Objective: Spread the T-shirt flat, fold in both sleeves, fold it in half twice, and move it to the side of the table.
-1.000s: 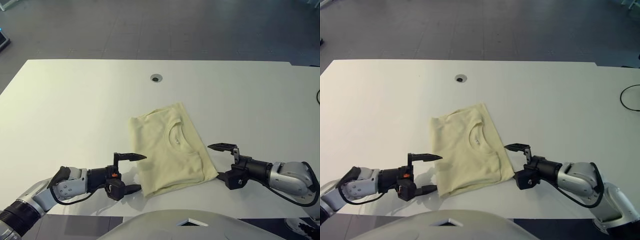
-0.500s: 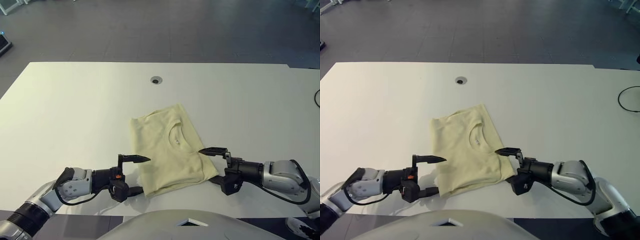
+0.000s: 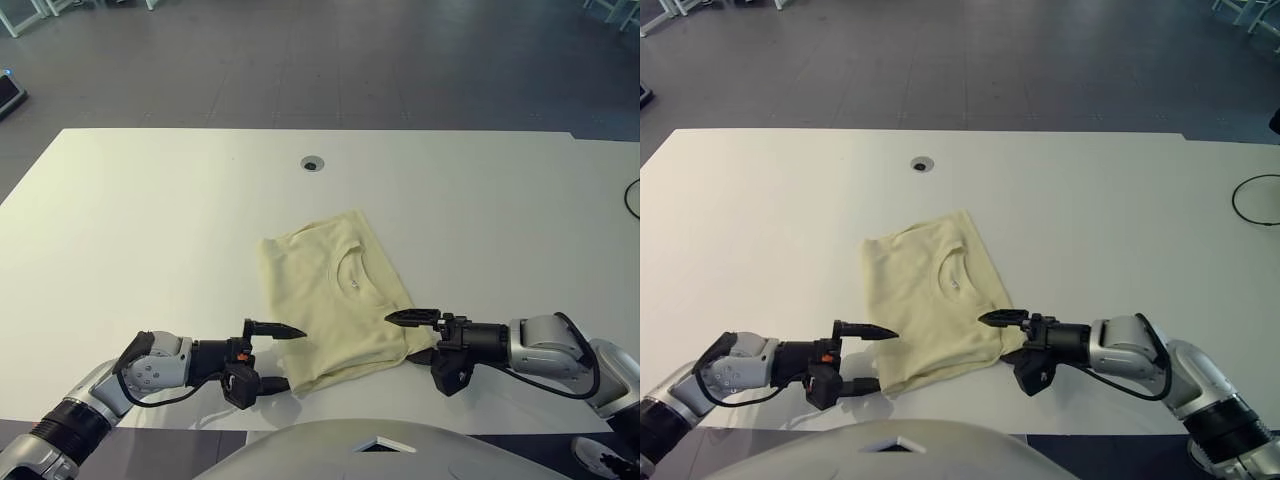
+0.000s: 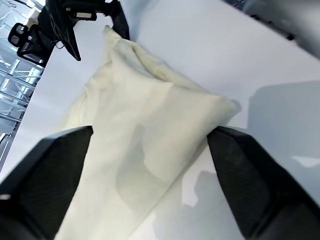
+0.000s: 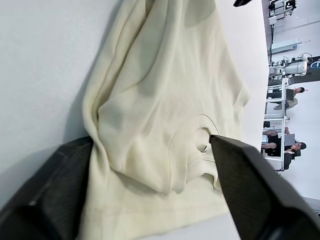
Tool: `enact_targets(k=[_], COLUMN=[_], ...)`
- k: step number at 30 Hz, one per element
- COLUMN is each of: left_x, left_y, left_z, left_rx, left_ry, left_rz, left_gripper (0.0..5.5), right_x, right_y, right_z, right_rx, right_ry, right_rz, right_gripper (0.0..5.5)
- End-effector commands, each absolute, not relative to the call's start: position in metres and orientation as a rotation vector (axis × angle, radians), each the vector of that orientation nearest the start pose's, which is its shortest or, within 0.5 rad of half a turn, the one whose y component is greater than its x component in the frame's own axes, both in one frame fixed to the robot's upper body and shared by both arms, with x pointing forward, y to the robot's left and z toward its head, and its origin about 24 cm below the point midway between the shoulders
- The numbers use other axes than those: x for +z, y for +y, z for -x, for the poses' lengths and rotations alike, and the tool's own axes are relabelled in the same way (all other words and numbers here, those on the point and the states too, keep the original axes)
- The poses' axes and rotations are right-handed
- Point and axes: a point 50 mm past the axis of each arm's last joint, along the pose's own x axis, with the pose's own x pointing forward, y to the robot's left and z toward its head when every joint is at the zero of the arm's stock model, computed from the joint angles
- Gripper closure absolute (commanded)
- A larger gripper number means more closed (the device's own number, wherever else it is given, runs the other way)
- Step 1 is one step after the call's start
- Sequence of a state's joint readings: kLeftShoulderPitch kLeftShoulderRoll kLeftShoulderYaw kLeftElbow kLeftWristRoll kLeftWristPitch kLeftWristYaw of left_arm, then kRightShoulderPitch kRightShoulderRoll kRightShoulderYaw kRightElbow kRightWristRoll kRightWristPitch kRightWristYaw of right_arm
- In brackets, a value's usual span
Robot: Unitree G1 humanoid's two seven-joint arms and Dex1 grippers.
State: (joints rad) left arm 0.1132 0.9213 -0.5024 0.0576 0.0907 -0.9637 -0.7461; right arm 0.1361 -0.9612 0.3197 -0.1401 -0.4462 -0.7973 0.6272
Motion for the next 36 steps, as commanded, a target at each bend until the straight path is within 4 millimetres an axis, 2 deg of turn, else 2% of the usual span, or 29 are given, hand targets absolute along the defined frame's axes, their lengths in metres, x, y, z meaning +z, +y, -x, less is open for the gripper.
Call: enact_targets(k=[1, 17, 20, 22, 27, 36], left_x=[0.029, 0.022, 0.023, 0.026, 0.033, 0.052], left_y=[0.182, 0.186, 0.191, 0.195, 0.205, 0.219], left_z=[-0.138, -0.134, -0.135, -0.139, -0.145, -0.136], left_rx=[-1.632, -1.657, -1.656, -1.645, -1.642, -1.663], left_ry=[-0.205, -0.184, -0.173, -0.173, -0.185, -0.198], left_rz=[-0.848, -0.845, -0.852, -0.862, -0.889, -0.841], left_gripper=[2.14, 4.78, 5.32, 5.42, 5.42, 5.43], right_x=[0.025, 0.023, 0.026, 0.032, 0.048, 0.075], right_y=[-0.196, -0.200, -0.199, -0.194, -0.177, -0.159], right_z=[-0.145, -0.139, -0.134, -0.128, -0.112, -0.105], right_rx=[1.602, 1.628, 1.636, 1.644, 1.677, 1.699], right_ry=[-0.054, -0.058, -0.031, -0.015, 0.026, 0.170], right_rz=[1.361, 1.355, 1.304, 1.232, 1.057, 0.843], right_gripper=[2.67, 5.45, 5.50, 5.50, 5.50, 5.50])
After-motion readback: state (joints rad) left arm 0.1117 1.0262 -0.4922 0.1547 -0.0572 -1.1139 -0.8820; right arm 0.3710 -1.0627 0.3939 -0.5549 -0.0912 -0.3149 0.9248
